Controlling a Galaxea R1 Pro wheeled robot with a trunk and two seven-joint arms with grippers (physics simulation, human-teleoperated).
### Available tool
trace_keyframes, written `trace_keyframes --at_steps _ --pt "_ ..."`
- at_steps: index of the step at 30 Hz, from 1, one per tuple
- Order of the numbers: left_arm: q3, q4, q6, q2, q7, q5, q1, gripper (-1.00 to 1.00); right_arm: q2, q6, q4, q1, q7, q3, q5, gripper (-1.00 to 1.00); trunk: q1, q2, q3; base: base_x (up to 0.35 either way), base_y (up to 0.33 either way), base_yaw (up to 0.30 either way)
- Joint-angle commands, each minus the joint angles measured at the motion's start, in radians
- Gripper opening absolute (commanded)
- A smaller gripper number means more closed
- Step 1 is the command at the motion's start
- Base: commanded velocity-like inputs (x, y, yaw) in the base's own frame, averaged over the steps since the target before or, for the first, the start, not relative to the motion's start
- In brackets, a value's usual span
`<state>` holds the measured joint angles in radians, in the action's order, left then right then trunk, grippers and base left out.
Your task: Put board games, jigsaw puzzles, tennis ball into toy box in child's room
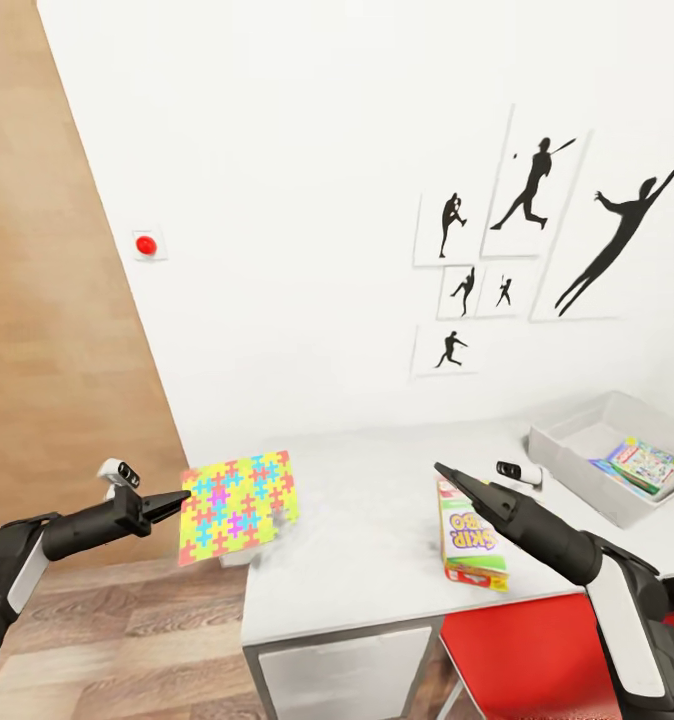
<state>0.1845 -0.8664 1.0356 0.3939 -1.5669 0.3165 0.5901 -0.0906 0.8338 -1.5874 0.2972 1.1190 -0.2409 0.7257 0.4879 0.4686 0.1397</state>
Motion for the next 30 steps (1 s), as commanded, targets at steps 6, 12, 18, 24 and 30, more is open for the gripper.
trace_keyframes --at_steps 6,12,18,24,30 --pt "0.0 0.0 0.009 0.001 -0.004 0.0 0.0 -1.0 -0.001 0.005 0.0 0.0 0.002 -0.001 0.003 1.0 -0.023 -0.041 -0.026 0.0 0.0 -0.126" --pt "0.0 0.0 0.009 0.001 -0.004 -0.001 0.0 -1.0 -0.001 -0.001 0.0 0.0 0.004 -0.001 0.003 1.0 -0.038 -0.069 -0.048 0.0 0.0 -0.102" --pt "0.0 0.0 0.009 0.002 -0.004 -0.001 0.0 -1.0 0.0 -0.002 0.0 0.0 0.009 -0.001 0.002 1.0 -0.038 -0.069 -0.057 0.0 0.0 -0.028" --pt "0.001 0.0 0.008 0.002 -0.004 0.0 0.0 -1.0 -0.001 -0.018 0.0 -0.001 0.013 -0.001 0.003 1.0 -0.038 -0.069 -0.067 0.0 0.0 -0.002" --pt "0.001 0.0 0.008 0.003 -0.004 0.0 0.0 -1.0 -0.001 -0.082 0.0 -0.016 0.005 -0.001 0.003 1.0 -0.038 -0.069 -0.077 0.0 0.0 0.0"
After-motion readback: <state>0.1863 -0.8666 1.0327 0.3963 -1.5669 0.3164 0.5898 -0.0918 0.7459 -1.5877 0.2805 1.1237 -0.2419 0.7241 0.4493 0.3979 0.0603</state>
